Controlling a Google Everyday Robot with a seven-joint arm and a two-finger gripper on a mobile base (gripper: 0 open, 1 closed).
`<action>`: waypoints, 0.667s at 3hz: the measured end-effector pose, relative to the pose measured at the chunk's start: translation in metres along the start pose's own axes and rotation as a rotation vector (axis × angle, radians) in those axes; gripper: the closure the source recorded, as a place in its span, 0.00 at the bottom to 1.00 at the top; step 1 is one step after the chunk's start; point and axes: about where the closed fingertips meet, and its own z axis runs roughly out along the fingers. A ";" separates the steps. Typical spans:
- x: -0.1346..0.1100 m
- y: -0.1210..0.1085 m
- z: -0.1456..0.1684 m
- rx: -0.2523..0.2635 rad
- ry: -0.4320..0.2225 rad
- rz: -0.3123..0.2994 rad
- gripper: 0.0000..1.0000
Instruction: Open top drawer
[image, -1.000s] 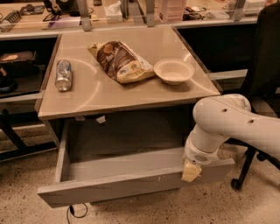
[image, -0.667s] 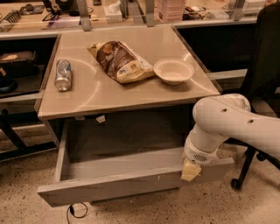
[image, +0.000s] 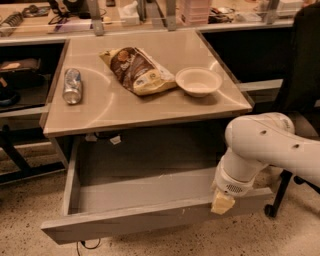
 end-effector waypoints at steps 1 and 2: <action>0.006 0.011 -0.002 -0.013 0.005 0.009 1.00; 0.007 0.012 -0.002 -0.015 0.006 0.011 1.00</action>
Offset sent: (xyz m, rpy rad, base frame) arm -0.0911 -0.0663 0.0364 -0.0008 0.0727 -0.1183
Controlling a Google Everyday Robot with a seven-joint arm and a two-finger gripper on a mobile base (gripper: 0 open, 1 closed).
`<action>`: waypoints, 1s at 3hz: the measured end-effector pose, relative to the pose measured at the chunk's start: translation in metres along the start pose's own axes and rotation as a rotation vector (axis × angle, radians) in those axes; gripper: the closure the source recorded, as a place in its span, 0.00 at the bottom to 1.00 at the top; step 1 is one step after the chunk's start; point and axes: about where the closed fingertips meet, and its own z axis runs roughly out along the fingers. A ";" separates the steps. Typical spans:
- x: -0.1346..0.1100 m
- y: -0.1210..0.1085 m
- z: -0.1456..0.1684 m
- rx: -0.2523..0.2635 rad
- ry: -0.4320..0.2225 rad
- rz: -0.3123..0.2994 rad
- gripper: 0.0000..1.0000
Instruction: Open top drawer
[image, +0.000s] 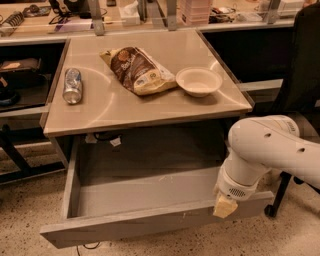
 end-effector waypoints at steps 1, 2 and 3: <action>0.009 0.012 -0.002 -0.013 0.004 0.018 1.00; 0.009 0.013 -0.002 -0.014 0.005 0.017 1.00; 0.011 0.021 -0.002 -0.014 0.009 0.024 1.00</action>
Offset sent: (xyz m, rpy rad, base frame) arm -0.0829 -0.0586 0.0345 0.0052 0.0890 -0.0823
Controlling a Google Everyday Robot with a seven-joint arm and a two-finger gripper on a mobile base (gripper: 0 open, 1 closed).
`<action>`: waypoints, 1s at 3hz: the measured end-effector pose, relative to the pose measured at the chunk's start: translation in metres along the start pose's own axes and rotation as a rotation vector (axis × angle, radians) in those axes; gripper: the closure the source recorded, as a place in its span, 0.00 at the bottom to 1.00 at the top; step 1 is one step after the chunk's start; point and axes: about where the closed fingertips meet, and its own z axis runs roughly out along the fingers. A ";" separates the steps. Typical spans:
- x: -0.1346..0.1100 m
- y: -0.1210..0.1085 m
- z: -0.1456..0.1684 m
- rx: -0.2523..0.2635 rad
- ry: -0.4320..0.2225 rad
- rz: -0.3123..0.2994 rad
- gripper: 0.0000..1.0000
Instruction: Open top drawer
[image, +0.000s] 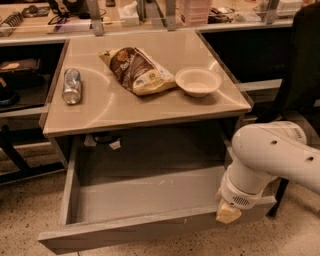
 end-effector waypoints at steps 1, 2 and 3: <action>0.001 0.009 0.000 -0.002 0.000 0.017 1.00; 0.004 0.017 0.002 -0.007 0.005 0.029 1.00; 0.007 0.022 0.003 -0.010 0.006 0.041 1.00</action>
Offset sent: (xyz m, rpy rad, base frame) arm -0.1132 -0.0137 -0.0007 -0.0330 0.0684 -0.1110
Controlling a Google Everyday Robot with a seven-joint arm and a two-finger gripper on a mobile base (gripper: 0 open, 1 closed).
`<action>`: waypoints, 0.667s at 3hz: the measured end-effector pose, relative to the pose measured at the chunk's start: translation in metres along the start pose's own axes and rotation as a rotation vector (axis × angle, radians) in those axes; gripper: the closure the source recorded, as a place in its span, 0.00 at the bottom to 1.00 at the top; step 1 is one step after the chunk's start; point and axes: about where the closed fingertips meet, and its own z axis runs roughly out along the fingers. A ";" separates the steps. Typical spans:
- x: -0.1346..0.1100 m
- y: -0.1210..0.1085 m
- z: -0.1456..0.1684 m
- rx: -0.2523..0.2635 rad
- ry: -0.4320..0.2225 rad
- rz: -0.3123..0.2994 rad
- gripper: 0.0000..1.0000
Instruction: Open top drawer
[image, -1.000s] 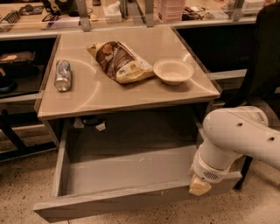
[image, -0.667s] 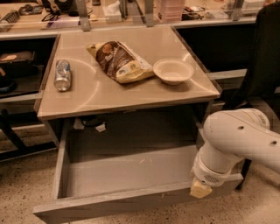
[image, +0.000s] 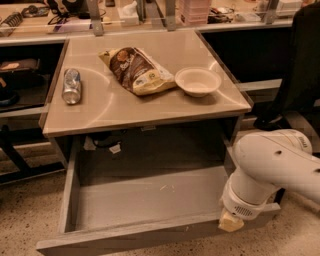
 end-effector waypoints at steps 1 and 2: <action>0.001 0.009 0.000 0.001 -0.011 0.018 1.00; 0.006 0.015 0.001 -0.002 -0.008 0.034 1.00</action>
Offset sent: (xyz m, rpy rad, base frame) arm -0.1483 -0.0464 0.0010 -0.0227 0.0780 -0.2155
